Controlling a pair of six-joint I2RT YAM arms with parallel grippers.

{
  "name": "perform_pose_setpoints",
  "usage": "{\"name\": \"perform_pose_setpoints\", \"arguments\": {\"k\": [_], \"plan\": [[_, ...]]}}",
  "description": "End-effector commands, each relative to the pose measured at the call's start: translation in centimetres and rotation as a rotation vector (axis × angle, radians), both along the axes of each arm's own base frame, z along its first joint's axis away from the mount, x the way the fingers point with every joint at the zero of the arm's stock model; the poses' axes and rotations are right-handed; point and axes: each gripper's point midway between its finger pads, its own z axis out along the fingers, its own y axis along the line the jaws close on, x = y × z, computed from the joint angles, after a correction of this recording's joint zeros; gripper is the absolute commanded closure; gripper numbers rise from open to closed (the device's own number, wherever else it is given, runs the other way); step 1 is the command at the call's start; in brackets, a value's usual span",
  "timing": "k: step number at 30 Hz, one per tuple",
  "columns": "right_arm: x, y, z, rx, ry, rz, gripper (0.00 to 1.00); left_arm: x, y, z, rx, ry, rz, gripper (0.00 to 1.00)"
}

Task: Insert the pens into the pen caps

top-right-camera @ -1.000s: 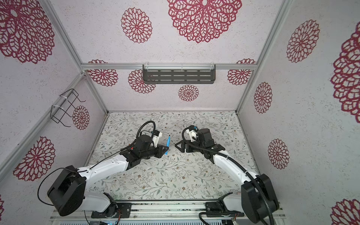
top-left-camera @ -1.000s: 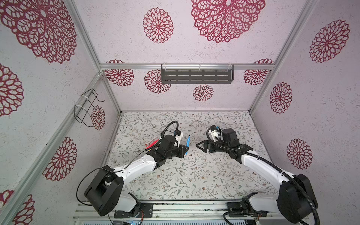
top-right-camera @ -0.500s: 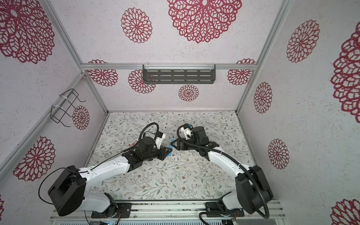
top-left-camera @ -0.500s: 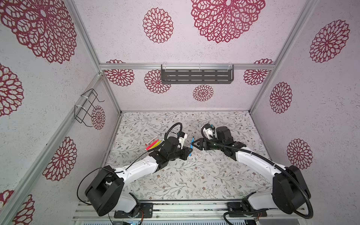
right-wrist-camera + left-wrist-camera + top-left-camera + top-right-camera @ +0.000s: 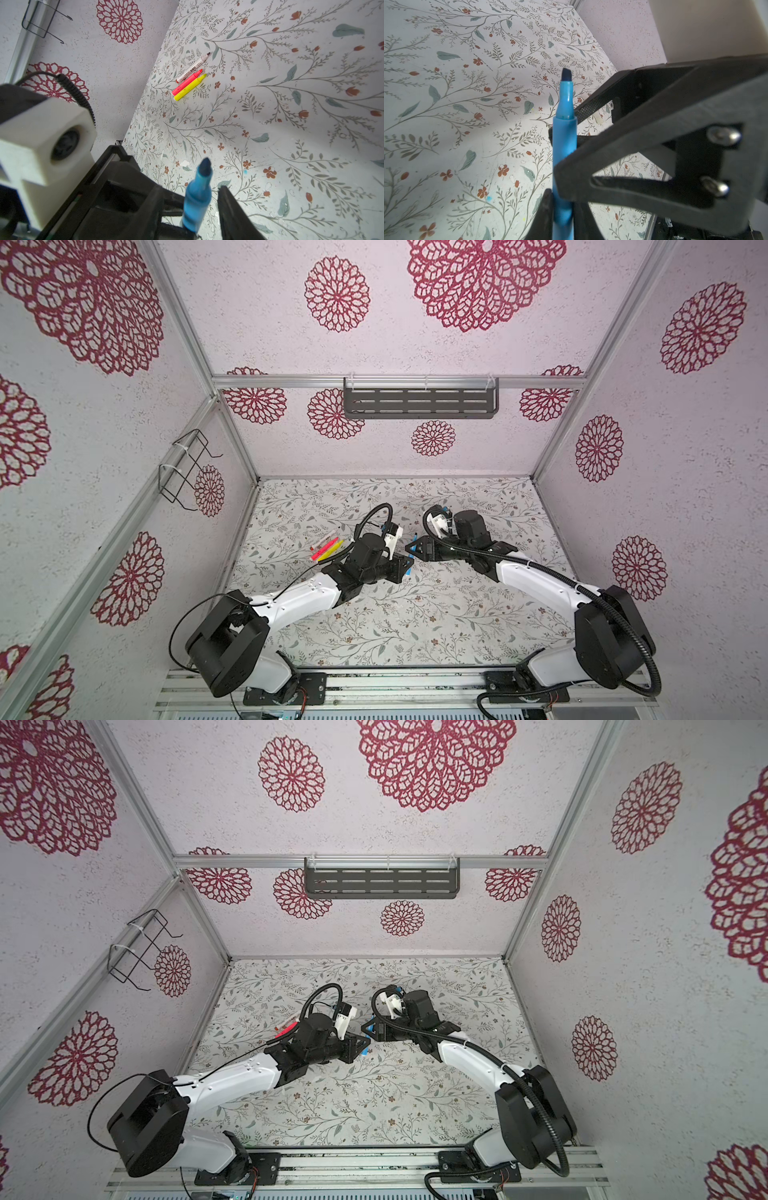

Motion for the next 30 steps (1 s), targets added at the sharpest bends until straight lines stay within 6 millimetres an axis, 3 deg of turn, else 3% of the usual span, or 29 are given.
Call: {"name": "perform_pose_setpoints", "arguments": {"k": [1, 11, 14, 17, 20, 30], "plan": [[0.6, 0.7, 2.0, 0.033, -0.052, -0.001, 0.62, 0.3, -0.7, 1.1, -0.027, -0.026, 0.001, 0.88], [0.7, 0.5, 1.4, 0.022, -0.042, -0.013, 0.81, 0.4, -0.9, 1.1, -0.030, -0.024, -0.003, 0.87], [0.6, 0.5, 1.5, 0.029, -0.044, -0.013, 0.82, 0.3, -1.0, 1.2, -0.031, -0.023, -0.009, 0.78], [0.7, 0.6, 1.6, 0.033, -0.044, -0.016, 0.83, 0.1, -1.0, 1.2, -0.035, -0.020, -0.015, 0.60], [0.6, 0.6, 1.6, 0.033, -0.044, -0.014, 0.84, 0.1, -1.1, 1.0, -0.033, -0.019, -0.021, 0.52], [0.6, 0.5, 2.7, 0.050, -0.069, -0.014, 0.83, 0.1, -1.6, 0.9, -0.042, -0.006, -0.037, 0.40]]}}
